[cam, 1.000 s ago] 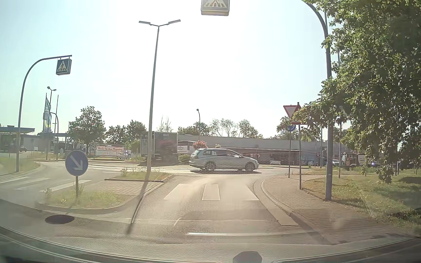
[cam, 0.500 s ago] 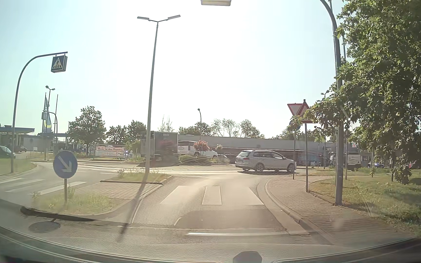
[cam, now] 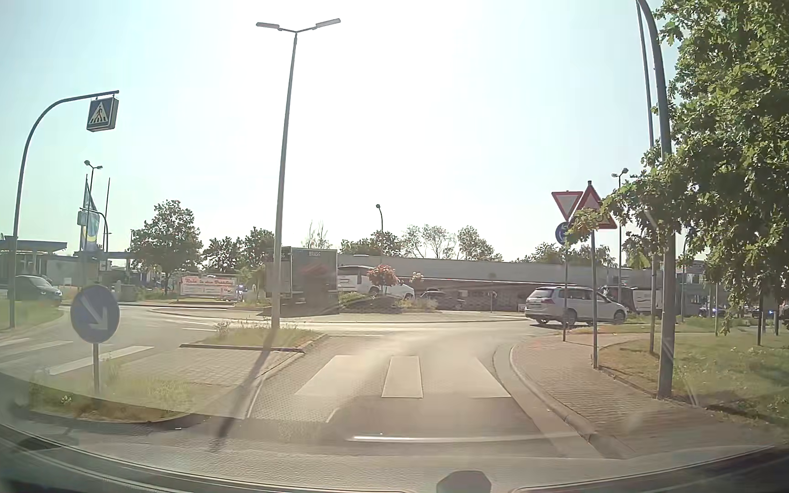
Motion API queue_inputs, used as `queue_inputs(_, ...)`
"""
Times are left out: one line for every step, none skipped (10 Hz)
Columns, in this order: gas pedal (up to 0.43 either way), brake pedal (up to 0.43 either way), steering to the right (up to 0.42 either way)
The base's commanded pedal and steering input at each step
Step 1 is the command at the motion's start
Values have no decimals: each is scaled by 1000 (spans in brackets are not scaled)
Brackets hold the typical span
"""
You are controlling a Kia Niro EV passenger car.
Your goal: Follow the waypoints while adhering to traffic rules and regulations
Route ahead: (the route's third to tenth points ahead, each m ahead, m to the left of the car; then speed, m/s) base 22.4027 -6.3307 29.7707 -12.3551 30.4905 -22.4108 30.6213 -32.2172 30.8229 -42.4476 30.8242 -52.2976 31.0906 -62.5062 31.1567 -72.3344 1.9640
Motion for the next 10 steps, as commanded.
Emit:
queue_inputs(157, 30, -51)
queue_inputs(150, 30, -48)
queue_inputs(138, 30, -42)
queue_inputs(138, 30, -39)
queue_inputs(138, 30, -34)
queue_inputs(118, 30, -31)
queue_inputs(79, 30, -31)
queue_inputs(59, 30, -31)
queue_inputs(59, 30, -31)
queue_inputs(59, 30, -31)
